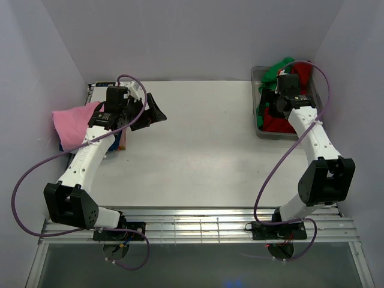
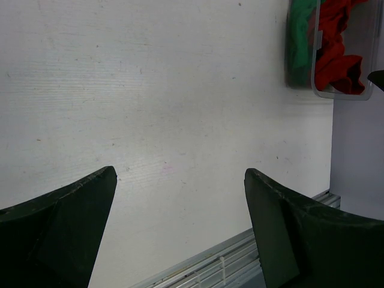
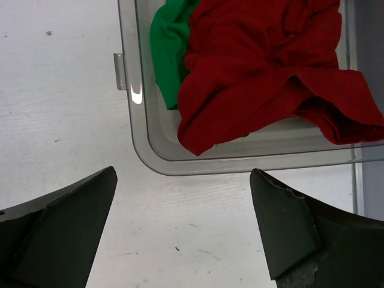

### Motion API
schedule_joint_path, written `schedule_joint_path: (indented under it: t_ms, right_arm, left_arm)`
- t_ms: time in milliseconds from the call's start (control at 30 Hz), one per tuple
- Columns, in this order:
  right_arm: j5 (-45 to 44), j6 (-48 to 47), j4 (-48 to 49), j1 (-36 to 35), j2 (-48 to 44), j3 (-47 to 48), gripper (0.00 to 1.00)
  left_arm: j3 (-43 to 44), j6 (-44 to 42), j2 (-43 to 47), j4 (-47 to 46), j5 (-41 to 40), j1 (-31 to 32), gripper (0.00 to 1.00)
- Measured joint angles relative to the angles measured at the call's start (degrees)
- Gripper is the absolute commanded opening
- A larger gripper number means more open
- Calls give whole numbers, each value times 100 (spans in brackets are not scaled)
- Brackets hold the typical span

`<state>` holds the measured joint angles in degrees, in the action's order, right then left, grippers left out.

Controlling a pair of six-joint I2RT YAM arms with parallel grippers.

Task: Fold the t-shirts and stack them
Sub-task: Grab the tshirt from the pile

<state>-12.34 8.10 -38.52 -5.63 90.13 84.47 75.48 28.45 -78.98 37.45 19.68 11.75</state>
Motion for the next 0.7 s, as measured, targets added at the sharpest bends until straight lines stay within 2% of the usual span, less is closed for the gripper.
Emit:
schedule_joint_path:
  t_ms: [67,133,233,300,500,700]
  right_arm:
    - [-127,-22,26,11,13,9,91]
    - [-326,-55,103,52,94,33,99]
    - [-566,-173,214,203,422,192,73]
    - [-704,-238,256,321,780,420,66]
    - [-761,-280,310,603,1709,861,67]
    - [-568,-280,238,750,2190,1130,68]
  left_arm:
    - [0,-4,0,0,2,0,98]
    - [-2,-7,0,0,4,0,98]
    - [-13,-7,0,0,11,0,98]
    - [-42,-7,0,-9,13,0,98]
    - [-203,-7,0,4,4,0,98]
    - [-289,-11,7,2,-39,0,98]
